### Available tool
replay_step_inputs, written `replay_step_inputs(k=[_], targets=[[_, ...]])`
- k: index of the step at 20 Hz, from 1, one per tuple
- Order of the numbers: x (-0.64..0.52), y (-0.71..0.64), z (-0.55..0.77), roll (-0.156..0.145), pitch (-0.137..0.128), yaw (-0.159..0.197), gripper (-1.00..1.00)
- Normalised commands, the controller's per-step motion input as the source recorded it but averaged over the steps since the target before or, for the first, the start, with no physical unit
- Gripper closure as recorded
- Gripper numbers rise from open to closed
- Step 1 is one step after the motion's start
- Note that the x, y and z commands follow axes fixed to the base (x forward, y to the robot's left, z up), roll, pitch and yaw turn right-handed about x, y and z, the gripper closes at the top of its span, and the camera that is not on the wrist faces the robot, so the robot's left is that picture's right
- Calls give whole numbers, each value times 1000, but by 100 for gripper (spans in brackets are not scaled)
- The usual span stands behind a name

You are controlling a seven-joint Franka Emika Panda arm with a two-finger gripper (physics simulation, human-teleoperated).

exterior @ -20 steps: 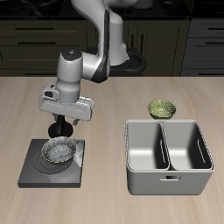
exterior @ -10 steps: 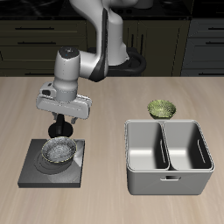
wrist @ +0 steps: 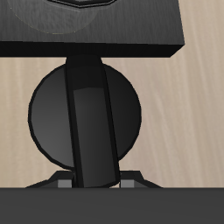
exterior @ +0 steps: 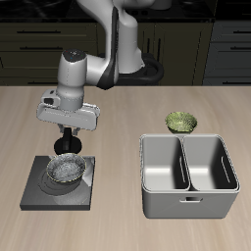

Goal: Place the black bowl on the flat stove and turn on the flat stove

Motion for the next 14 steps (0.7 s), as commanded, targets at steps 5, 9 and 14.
replay_step_inputs(k=[5, 9, 14], targets=[[53, -437, 181, -48, 5, 19, 100], [18, -303, 131, -44, -3, 37, 100], [41, -227, 231, -37, -15, 50, 100]])
